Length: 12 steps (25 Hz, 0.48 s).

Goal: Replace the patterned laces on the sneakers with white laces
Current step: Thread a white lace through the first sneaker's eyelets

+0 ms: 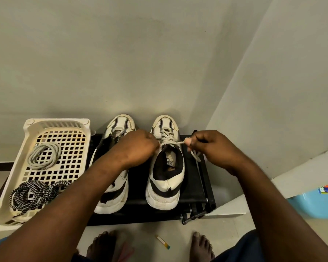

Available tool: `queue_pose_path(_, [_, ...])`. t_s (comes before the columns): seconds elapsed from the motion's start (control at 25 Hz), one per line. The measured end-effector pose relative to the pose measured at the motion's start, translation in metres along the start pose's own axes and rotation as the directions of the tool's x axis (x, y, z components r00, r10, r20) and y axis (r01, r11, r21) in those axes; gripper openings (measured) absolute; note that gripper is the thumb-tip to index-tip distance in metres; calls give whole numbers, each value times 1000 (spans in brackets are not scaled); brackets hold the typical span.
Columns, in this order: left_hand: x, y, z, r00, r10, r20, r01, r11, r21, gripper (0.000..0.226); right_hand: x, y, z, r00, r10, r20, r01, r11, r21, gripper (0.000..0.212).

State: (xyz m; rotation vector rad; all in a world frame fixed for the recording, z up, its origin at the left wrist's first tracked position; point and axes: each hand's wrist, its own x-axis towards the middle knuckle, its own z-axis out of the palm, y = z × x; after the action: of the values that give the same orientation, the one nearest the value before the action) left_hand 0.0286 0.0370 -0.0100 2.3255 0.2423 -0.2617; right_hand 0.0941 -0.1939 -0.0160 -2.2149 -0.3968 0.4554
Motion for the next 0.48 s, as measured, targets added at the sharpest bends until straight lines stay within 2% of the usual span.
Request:
queue_pose_path(0.08, [-2,1,-4,999,6,32,4,951,-310,28,-6,-2,-6,990,-89,112,61,972,229,23])
queue_pose_path(0.2, [2,0,1,997,73,-18,-69,791,-608,15,-3,-8,0,976,-213,47,164,859,485,20])
queue_pose_path(0.28, [8,-4,9,996,59,-72,-94,660,-745,15,3,-13,9,980,-193,-46,169,696,698,19])
queue_pose_path(0.36, [9,-2,19,996,25,-84,-85,486,-870,16,10,-16,21,987,-128,-99,150,496,855,19])
queue_pose_path(0.44, [8,4,29,995,-15,-96,-85,347,-934,18,15,-21,35,994,-48,-101,111,308,945,21])
queue_pose_path(0.48, [8,7,33,994,-34,-104,-90,287,-954,18,17,-23,42,995,-5,-103,101,252,963,24])
